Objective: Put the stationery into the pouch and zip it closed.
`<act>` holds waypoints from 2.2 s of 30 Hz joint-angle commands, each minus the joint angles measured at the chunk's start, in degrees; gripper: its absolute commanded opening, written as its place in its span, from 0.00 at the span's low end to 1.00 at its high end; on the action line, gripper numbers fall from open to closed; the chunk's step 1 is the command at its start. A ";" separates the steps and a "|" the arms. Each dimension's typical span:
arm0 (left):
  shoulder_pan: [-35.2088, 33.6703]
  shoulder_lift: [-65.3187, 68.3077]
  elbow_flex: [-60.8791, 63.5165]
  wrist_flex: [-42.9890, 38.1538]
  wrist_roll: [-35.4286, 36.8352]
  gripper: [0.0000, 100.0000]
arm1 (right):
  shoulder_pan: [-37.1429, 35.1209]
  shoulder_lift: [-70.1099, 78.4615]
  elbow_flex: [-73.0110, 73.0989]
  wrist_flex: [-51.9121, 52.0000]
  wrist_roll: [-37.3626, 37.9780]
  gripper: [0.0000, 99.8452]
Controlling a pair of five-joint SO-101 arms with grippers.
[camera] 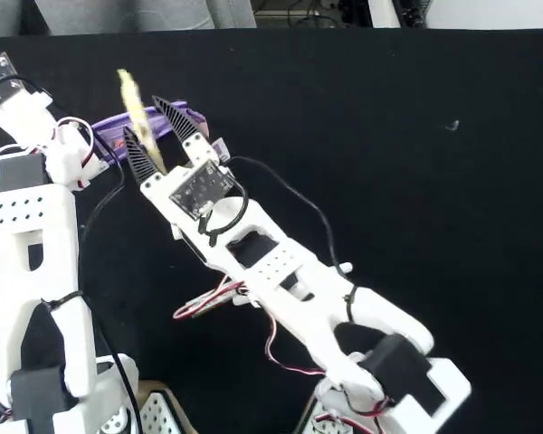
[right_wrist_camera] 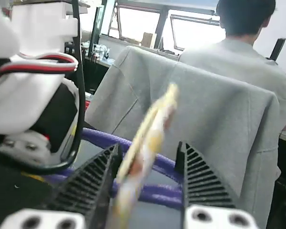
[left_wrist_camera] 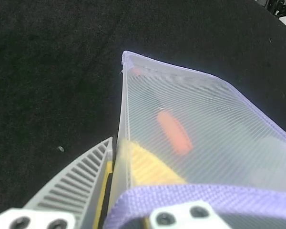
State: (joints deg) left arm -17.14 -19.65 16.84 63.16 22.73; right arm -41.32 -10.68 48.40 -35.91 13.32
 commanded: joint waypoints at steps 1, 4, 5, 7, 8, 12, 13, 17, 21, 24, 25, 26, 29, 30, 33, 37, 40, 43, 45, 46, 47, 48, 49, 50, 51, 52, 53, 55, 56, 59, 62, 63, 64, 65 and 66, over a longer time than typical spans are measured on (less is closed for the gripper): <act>0.48 0.97 0.75 -0.53 0.26 0.03 | -0.26 -4.70 -2.59 1.58 -0.62 0.19; 0.48 0.97 0.75 -0.53 0.26 0.03 | -0.44 -5.58 -2.51 1.76 -0.62 0.18; 0.48 0.97 0.75 -0.44 0.26 0.03 | -0.44 -5.76 -2.59 2.46 -0.62 0.18; 0.48 0.97 0.75 -0.44 0.26 0.03 | -0.44 -6.02 -3.38 5.36 -0.53 0.16; 0.48 0.97 0.75 -0.53 0.26 0.03 | -0.44 -6.02 -4.35 7.03 -0.53 0.15; 0.40 0.97 0.75 -0.70 0.09 0.03 | -0.35 -6.55 -8.13 16.00 -0.53 0.14; 0.40 0.97 0.75 -0.70 0.09 0.03 | -0.26 -7.43 -9.10 19.96 -0.53 0.14; 0.40 0.97 0.75 -0.70 0.00 0.03 | 0.18 -13.49 -12.70 37.89 -0.09 0.14; 0.40 0.97 0.75 -0.70 0.00 0.03 | 2.55 -23.34 -12.79 55.38 7.03 0.14; -0.40 0.97 0.66 -0.79 0.00 0.03 | 4.92 -31.08 -12.18 66.73 13.19 0.14; -0.75 0.97 0.48 -0.79 0.00 0.03 | 5.45 -33.63 -11.74 69.71 15.38 0.14; -1.10 0.97 0.40 -0.79 0.00 0.03 | 5.98 -36.00 -11.21 72.53 17.49 0.14; -1.71 0.97 0.31 -0.79 0.18 0.03 | 7.30 -41.45 -8.75 80.09 24.26 0.14; -1.80 0.97 0.31 -0.79 0.18 0.03 | 7.47 -42.51 -7.52 82.29 26.37 0.14; -1.80 0.97 0.31 -0.79 0.18 0.03 | 8.00 -42.95 -3.21 87.47 30.86 0.14; -1.80 0.88 0.31 -0.79 0.18 0.03 | 8.00 -41.01 3.74 88.97 34.29 0.14; -1.80 0.88 0.31 -0.79 0.18 0.03 | 8.00 -38.90 7.69 86.86 36.04 0.14; -1.80 0.88 0.31 -0.70 0.18 0.03 | 7.82 -35.12 10.33 84.40 37.89 0.14; -1.80 0.88 0.40 -0.70 0.26 0.03 | 7.74 -30.99 11.03 83.08 38.95 0.14; -1.80 0.88 0.40 -0.70 0.26 0.03 | 7.74 -28.44 10.86 82.55 39.38 0.14; -1.80 0.88 0.40 -0.70 0.26 0.03 | 7.82 -25.71 10.68 81.93 39.91 0.14; -1.80 0.88 0.40 -0.70 0.26 0.03 | 7.82 -22.90 10.15 81.23 40.53 0.14; -1.80 0.88 0.40 -0.70 0.26 0.03 | 7.91 -20.00 9.45 80.62 41.14 0.14; -1.80 0.88 0.40 -0.70 0.26 0.03 | 8.00 -17.19 8.66 80.09 41.76 0.14; -1.80 0.88 0.48 -0.70 0.26 0.03 | 8.00 -14.64 7.60 79.91 42.37 0.14; -1.80 0.88 0.48 -0.70 0.26 0.03 | 8.00 -12.35 6.55 79.82 42.81 0.14; -1.80 0.88 0.48 -0.70 0.26 0.03 | 8.00 -10.24 5.41 79.82 43.25 0.14; -1.80 0.88 0.48 -0.70 0.26 0.03 | 8.00 -6.64 3.12 80.18 43.78 0.14; -1.80 0.88 0.48 -0.70 0.26 0.03 | 8.00 -5.14 2.33 80.26 44.13 0.14; -1.80 0.88 0.48 -0.70 0.35 0.03 | 8.00 -1.19 0.04 80.26 45.36 0.14; -1.80 0.88 0.48 -0.70 0.35 0.03 | 8.00 2.86 -2.33 80.26 46.15 0.14; -1.80 0.88 0.48 -0.70 0.35 0.03 | 8.09 4.44 -3.38 80.26 46.15 0.14; -1.80 0.88 0.57 -0.70 0.35 0.03 | 8.18 6.11 -4.26 80.26 46.15 0.14; -1.80 0.88 0.57 -0.70 0.35 0.03 | 8.53 7.96 -5.41 80.26 46.15 0.14; -1.80 0.88 0.57 -0.70 0.35 0.03 | 8.79 9.19 -6.46 80.35 46.15 0.13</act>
State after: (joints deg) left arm -17.14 -19.65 16.84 63.08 22.73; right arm -34.29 -4.09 46.55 45.32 58.77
